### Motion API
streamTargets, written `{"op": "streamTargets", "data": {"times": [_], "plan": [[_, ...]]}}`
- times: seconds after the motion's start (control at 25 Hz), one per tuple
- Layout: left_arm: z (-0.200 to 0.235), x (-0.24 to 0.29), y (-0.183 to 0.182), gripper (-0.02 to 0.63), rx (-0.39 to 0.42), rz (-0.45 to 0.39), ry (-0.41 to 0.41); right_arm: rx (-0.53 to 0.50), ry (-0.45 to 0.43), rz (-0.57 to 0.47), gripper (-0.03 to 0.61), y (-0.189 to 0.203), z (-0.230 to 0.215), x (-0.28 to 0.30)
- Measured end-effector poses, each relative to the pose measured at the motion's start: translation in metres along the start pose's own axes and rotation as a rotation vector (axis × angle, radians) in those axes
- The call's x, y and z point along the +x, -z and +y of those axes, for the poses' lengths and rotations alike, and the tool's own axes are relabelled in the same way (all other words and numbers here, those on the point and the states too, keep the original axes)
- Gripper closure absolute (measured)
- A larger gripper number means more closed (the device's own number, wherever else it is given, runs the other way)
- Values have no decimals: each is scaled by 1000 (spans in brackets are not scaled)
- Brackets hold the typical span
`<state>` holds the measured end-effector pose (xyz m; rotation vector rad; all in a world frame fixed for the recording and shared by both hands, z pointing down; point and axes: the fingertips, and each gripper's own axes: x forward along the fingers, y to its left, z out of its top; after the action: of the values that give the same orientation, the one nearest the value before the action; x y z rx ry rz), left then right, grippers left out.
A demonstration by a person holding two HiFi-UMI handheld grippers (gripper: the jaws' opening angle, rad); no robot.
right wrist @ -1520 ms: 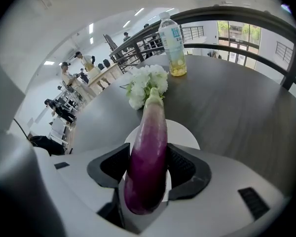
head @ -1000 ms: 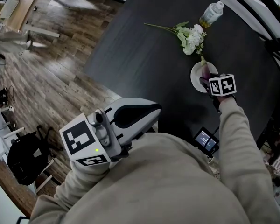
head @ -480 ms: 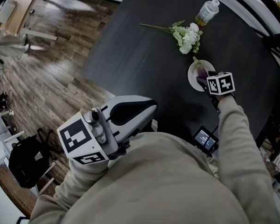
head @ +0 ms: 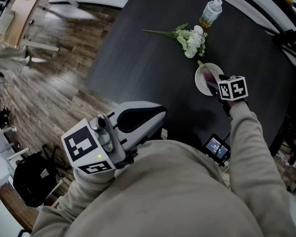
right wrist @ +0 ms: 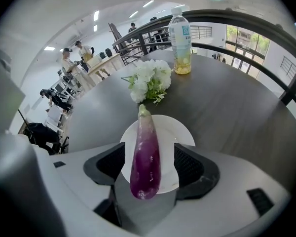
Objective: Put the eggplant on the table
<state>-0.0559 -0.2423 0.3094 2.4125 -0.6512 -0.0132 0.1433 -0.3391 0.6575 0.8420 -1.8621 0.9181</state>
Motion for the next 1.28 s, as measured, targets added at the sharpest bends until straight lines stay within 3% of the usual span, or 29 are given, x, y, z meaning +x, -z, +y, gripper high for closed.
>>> {"op": "streamTargets", "data": {"times": [0.36,0.52,0.68,0.76,0.84,1.12,1.28], "plan": [[-13,12,-6,609,51,30,83,58,-6,-120,281,-4,0,-45],[-24,19,-12,609,72,45,127,84,-69,-266,285,-26,24,-101],[-39,33,-23,609,120,65,218,81,-230,-484,403,-60,68,-183],[-47,43,-29,609,153,70,267,60,-264,-609,487,-74,82,-230],[-54,55,-36,609,184,70,310,34,-278,-722,523,-82,93,-274],[-79,85,-50,609,237,67,437,9,-249,-924,554,-75,134,-373],[-99,99,-55,609,262,69,522,18,-161,-1033,563,-63,148,-413]]}}
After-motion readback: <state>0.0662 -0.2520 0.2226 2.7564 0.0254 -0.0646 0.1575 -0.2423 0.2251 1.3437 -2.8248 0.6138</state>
